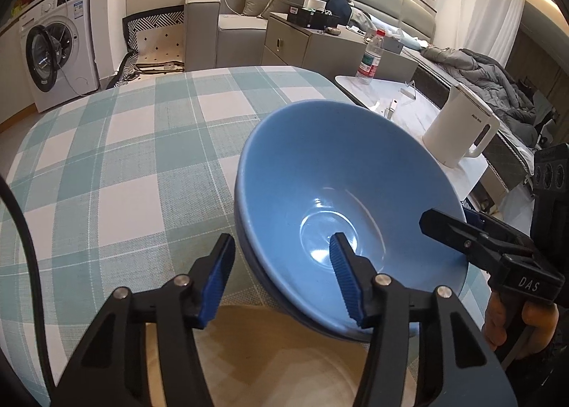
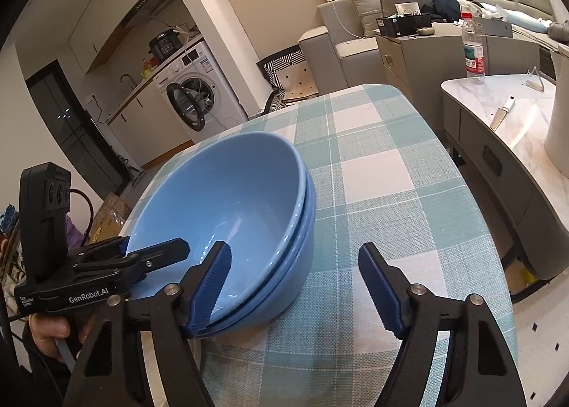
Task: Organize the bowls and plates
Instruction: 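Close both grippers on the rim of the stacked bowls, then lift the bowl stack with both grippers and carry it over the cream plates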
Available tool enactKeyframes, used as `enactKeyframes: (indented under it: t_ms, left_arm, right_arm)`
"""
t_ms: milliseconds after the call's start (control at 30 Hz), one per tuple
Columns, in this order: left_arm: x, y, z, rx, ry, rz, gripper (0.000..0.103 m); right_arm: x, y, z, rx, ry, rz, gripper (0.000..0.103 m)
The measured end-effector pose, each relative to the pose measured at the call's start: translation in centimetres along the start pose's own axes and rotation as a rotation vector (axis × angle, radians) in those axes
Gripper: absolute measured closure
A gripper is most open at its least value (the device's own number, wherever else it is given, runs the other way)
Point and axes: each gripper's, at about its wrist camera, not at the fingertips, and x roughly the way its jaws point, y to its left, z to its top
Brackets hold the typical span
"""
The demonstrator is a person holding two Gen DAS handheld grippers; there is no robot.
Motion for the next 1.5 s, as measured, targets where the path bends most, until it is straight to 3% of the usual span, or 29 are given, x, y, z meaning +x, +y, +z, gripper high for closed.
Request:
enactKeyframes:
  t_ms: [133,267,800,1500]
  left_arm:
    - [0.0,-0.3,0.0,0.0,-0.003,0.002,0.059]
    - [-0.2,-0.5,0.0,0.002,-0.009,0.02,0.062]
    - [-1.0,-0.6,-0.2,0.01,-0.03,0.039,0.064]
    - [-5.0,-0.5,-0.2,0.004,-0.105,0.07,0.064]
  right_arm:
    - [-0.1,0.5,0.0,-0.008,0.0,0.022,0.044]
    - [-0.2,1.2,-0.1,-0.028,0.003,0.036,0.051]
    - [-1.1,2.5,-0.3,-0.076,-0.021,0.023,0.051]
    - [-4.4,5.7,0.2,-0.147,-0.087,0.048,0.051]
